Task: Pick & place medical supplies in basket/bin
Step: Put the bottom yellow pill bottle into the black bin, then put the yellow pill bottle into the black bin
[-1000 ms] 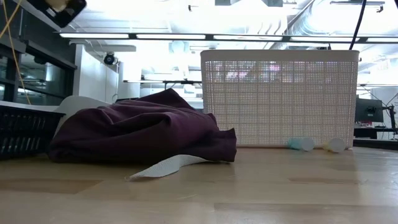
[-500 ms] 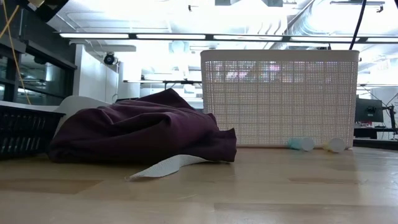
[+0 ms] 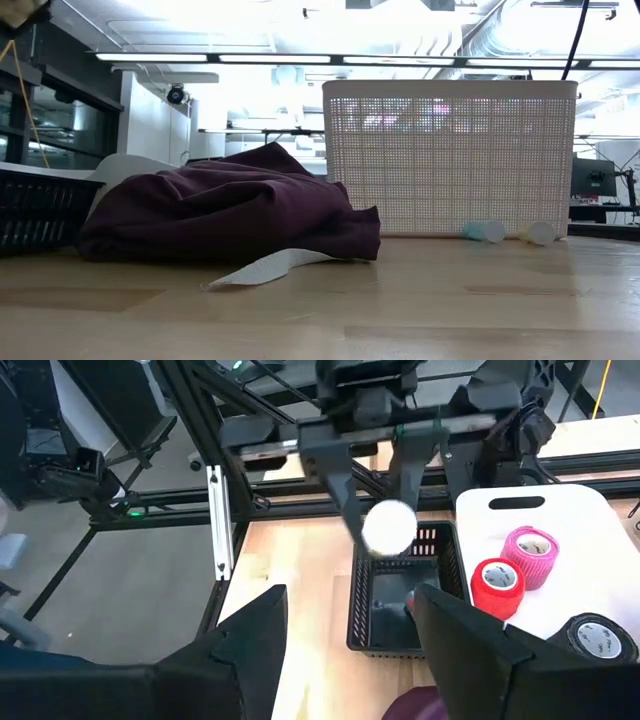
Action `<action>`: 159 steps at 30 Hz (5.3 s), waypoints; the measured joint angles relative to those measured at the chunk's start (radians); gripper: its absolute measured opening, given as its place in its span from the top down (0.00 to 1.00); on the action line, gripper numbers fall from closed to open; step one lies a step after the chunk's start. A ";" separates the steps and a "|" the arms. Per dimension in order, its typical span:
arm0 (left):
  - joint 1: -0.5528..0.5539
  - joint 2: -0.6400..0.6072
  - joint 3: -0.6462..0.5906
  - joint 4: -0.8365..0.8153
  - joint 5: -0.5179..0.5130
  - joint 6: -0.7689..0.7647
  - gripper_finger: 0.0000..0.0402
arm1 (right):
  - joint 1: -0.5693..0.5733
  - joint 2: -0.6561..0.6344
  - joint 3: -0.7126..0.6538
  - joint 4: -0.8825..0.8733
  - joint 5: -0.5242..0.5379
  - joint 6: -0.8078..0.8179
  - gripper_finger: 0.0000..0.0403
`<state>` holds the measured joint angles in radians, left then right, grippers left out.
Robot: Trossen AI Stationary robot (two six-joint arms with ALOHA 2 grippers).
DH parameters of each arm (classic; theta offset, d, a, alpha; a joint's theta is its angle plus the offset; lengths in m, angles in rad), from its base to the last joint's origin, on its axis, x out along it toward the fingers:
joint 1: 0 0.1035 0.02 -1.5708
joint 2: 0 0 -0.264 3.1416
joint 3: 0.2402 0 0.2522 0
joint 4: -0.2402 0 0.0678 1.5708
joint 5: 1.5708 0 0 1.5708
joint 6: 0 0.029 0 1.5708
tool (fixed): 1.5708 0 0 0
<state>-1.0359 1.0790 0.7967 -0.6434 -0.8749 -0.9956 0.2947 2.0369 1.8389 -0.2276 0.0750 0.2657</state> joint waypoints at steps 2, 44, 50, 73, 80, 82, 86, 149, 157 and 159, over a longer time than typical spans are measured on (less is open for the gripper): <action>-0.030 0.004 0.000 -0.060 -0.036 -0.091 0.76 | 0.000 0.000 0.000 0.000 0.000 0.000 0.49; 0.159 0.322 -0.003 -0.154 0.457 -0.178 0.76 | 0.000 0.000 0.000 0.000 0.000 0.000 0.49; 0.192 0.322 -0.003 -0.134 0.507 -0.145 0.75 | 0.000 0.000 0.000 0.000 0.000 0.000 0.49; 0.240 0.266 -0.003 -0.144 0.500 -0.117 0.61 | 0.000 0.000 0.000 0.000 0.000 0.000 0.49; 0.217 0.072 -0.003 -0.144 0.337 -0.032 0.60 | 0.000 0.000 0.000 0.000 0.000 0.000 0.49; 0.212 0.029 -0.003 -0.135 0.278 0.009 0.60 | 0.000 0.000 0.000 0.000 0.000 0.000 0.49; 0.199 -0.027 -0.003 -0.110 0.179 0.072 0.60 | 0.000 0.000 0.000 0.000 0.000 0.000 0.49; 0.557 0.179 -0.420 1.324 0.434 0.798 0.60 | 0.000 0.000 0.000 0.001 0.000 0.000 0.49; 0.557 0.179 -0.420 1.325 0.434 0.798 0.60 | 0.000 0.000 0.000 0.002 0.000 0.000 0.49; 0.556 0.179 -0.420 1.325 0.434 0.798 0.60 | 0.000 0.000 0.000 0.002 0.000 0.000 0.49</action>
<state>-0.4797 1.2579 0.3767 0.6815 -0.4404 -0.1974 0.2947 2.0369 1.8389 -0.2253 0.0750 0.2653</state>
